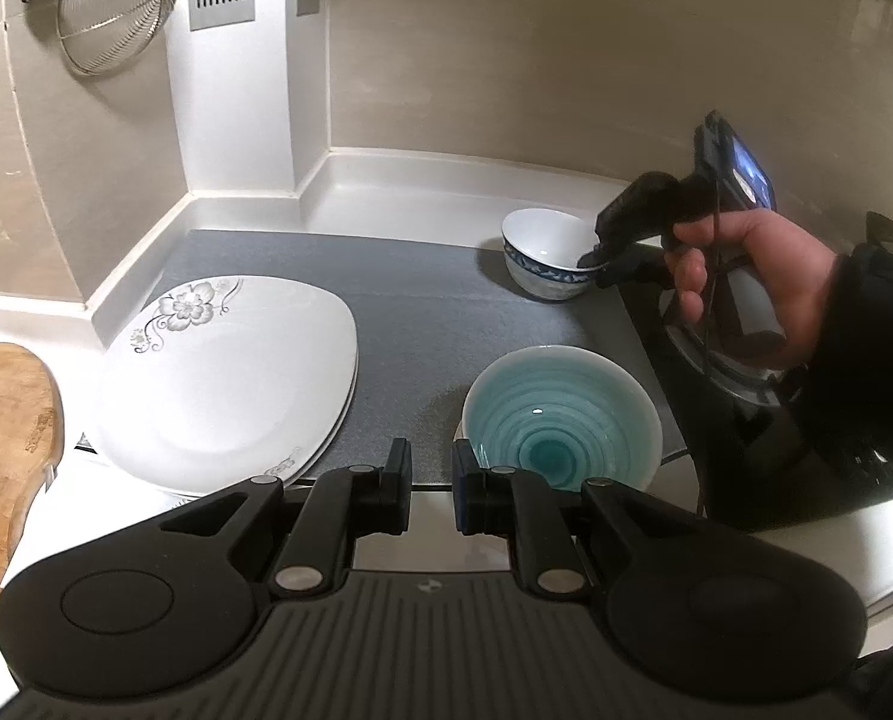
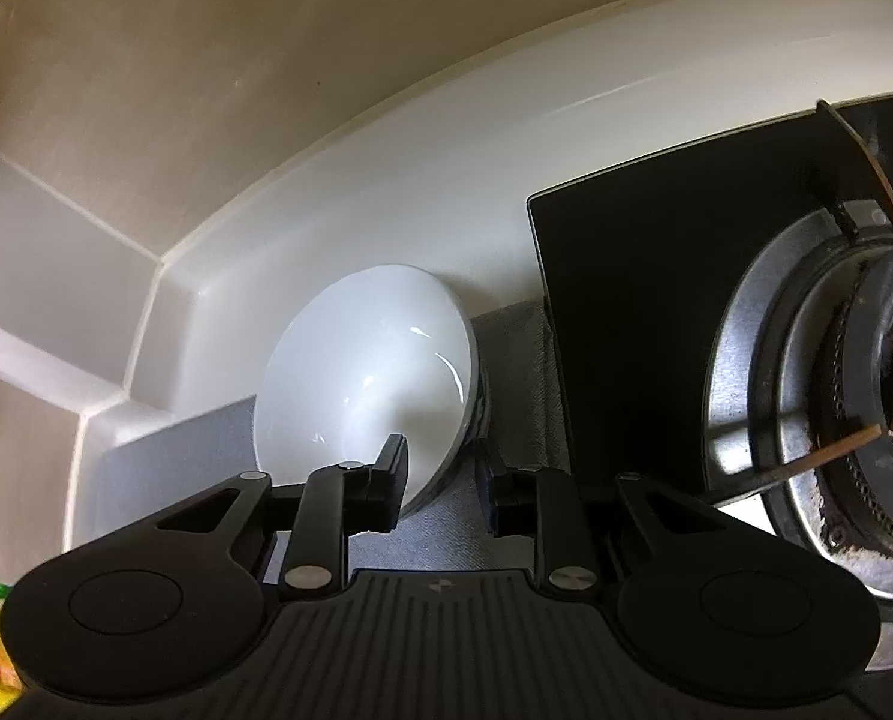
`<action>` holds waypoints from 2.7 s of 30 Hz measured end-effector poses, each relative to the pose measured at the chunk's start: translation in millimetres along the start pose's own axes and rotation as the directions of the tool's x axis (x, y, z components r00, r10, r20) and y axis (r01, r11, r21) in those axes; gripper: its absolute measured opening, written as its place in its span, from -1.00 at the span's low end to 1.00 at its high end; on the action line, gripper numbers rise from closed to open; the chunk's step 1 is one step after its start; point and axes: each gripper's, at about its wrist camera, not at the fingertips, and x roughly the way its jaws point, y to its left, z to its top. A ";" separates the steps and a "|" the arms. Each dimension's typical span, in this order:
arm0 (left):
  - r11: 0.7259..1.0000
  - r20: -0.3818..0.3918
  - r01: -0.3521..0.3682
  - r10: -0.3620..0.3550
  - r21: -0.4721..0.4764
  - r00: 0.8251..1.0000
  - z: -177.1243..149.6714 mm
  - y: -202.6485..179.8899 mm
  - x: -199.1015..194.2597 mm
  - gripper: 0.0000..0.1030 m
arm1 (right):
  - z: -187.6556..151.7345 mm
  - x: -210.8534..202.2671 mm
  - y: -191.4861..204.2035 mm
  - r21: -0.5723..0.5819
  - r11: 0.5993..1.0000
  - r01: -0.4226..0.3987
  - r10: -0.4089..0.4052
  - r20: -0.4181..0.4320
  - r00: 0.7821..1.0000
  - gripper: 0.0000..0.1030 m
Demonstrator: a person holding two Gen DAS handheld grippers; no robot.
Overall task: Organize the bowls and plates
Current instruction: 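Grasp the rim of the blue-banded white bowl with the right tool, then carry the white bowl over the teal bowl with the right tool while the left tool steadies the stack, then lower the white bowl into the teal bowl with the right tool while the left tool holds the stack rim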
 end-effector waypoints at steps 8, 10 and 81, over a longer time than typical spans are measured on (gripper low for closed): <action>1.000 0.016 -0.002 0.002 0.010 1.000 3.9 -5.6 2.3 -0.71 | 1.0 0.2 -1.4 0.000 1.000 -0.010 0.010 -0.033 0.999 -0.62; 1.000 0.020 0.001 -0.001 0.013 1.000 4.9 -5.6 3.5 -0.71 | -1.6 -0.9 0.7 -0.005 1.000 -0.020 0.020 -0.050 0.999 -0.63; 0.979 0.003 0.142 -0.143 -0.149 0.990 86.2 28.5 185.4 -0.91 | -43.5 -10.6 58.9 -0.447 0.894 -0.033 0.005 -0.064 0.998 -0.85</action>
